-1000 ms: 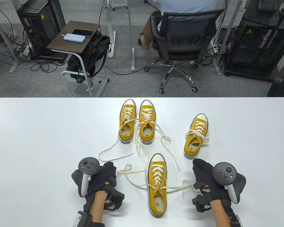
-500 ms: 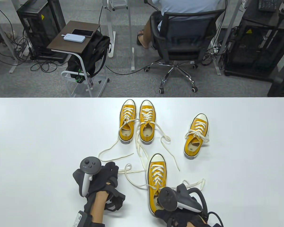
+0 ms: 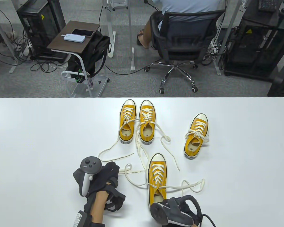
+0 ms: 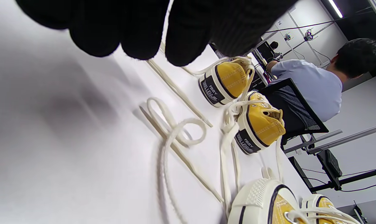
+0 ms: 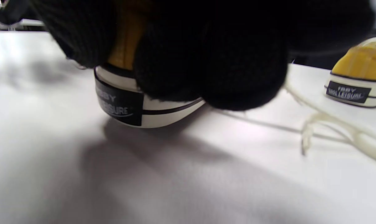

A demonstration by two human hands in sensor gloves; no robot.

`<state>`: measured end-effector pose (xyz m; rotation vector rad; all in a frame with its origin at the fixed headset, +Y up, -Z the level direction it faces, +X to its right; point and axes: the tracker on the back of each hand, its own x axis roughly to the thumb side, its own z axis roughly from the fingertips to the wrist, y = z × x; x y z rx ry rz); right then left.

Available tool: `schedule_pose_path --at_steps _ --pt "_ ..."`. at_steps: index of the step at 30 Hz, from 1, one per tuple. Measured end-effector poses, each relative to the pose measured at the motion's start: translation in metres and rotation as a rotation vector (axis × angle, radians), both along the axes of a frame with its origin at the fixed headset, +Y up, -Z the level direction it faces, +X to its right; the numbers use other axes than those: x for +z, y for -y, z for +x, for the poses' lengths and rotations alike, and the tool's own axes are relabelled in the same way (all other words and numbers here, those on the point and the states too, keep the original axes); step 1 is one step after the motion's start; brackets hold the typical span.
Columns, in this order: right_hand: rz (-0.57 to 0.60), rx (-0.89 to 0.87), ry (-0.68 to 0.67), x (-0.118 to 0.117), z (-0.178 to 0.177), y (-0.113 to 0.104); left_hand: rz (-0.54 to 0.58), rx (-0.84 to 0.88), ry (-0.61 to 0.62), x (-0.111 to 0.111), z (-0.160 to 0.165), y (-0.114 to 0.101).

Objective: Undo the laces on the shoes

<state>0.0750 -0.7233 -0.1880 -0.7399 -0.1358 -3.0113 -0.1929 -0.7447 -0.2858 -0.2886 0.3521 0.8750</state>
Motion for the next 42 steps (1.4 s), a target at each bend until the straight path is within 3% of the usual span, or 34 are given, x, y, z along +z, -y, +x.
schedule_pose_path --at_steps 8,15,23,31,42 --pt "0.003 -0.165 0.077 -0.007 0.021 -0.041 0.003 0.010 -0.015 0.000 -0.003 -0.001" --pt "0.078 -0.256 0.178 -0.027 0.042 -0.082 0.007 0.014 -0.020 0.001 -0.005 -0.003" --pt "0.196 -0.243 0.286 -0.082 0.053 -0.129 0.016 0.028 -0.026 0.001 -0.007 -0.003" --pt "0.220 -0.163 0.375 -0.152 0.052 -0.133 0.016 0.034 -0.030 0.001 -0.009 -0.003" --pt "0.209 -0.084 0.449 -0.240 0.059 -0.098 -0.002 0.018 -0.033 -0.001 -0.011 -0.004"
